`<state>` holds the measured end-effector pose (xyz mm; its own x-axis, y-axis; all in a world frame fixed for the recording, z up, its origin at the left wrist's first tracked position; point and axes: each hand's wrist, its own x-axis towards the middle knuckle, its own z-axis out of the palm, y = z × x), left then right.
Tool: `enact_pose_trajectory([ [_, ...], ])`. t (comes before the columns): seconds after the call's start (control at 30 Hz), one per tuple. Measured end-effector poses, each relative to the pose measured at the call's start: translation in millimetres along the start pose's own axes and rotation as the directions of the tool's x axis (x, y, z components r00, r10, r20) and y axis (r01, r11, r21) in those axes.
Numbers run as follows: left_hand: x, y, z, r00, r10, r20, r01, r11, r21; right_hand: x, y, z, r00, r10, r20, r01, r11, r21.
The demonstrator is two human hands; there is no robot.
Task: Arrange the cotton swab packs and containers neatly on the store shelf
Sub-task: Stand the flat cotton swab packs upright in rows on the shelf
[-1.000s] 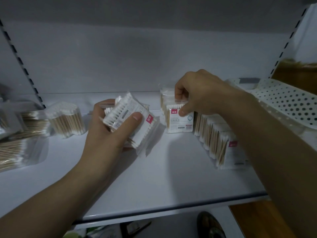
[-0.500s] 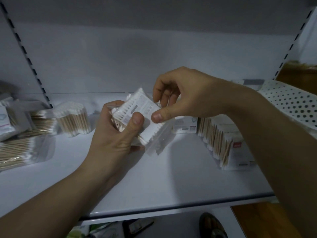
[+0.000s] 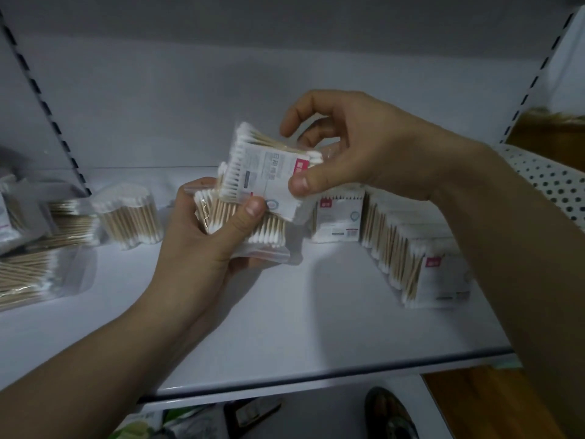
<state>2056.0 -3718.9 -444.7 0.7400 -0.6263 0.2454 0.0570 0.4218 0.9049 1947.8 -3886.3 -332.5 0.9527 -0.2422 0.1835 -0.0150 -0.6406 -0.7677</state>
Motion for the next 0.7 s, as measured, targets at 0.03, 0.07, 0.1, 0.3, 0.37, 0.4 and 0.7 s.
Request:
enact_pose_trajectory([
  [0.03, 0, 0, -1, 1.000, 0.001, -0.007, -0.001, 1.000, 0.013, 0, 0, -2, 0.999, -0.010, -0.033, 0.010, 1.000, 0.007],
  [0.07, 1, -1, -2, 1.000, 0.004, -0.017, -0.003, 1.000, 0.024, -2, -1, -5, 0.996, -0.024, -0.086, 0.025, 1.000, 0.008],
  [0.1, 2, -2, -3, 1.000, 0.006, -0.029, -0.005, 0.999, 0.035, -4, -1, -9, 0.987, -0.040, -0.156, 0.039, 0.999, -0.009],
  [0.3, 6, -9, -6, 0.993, -0.011, -0.121, 0.018, 0.998, 0.060, -10, 12, -35, 0.978, 0.043, -0.205, -0.096, 0.961, -0.258],
  [0.37, 7, -10, -7, 0.991, -0.008, -0.130, 0.018, 0.997, 0.073, -6, 19, -31, 0.987, 0.079, -0.142, -0.130, 0.908, -0.398],
  [0.4, 7, -10, -6, 0.991, -0.002, -0.131, 0.013, 0.996, 0.083, -3, 22, -27, 0.990, 0.080, -0.120, -0.127, 0.881, -0.456],
  [0.7, 6, -10, -7, 0.995, 0.022, -0.096, -0.008, 0.990, 0.144, 3, 36, -9, 0.998, -0.039, -0.055, -0.003, 0.786, -0.618],
])
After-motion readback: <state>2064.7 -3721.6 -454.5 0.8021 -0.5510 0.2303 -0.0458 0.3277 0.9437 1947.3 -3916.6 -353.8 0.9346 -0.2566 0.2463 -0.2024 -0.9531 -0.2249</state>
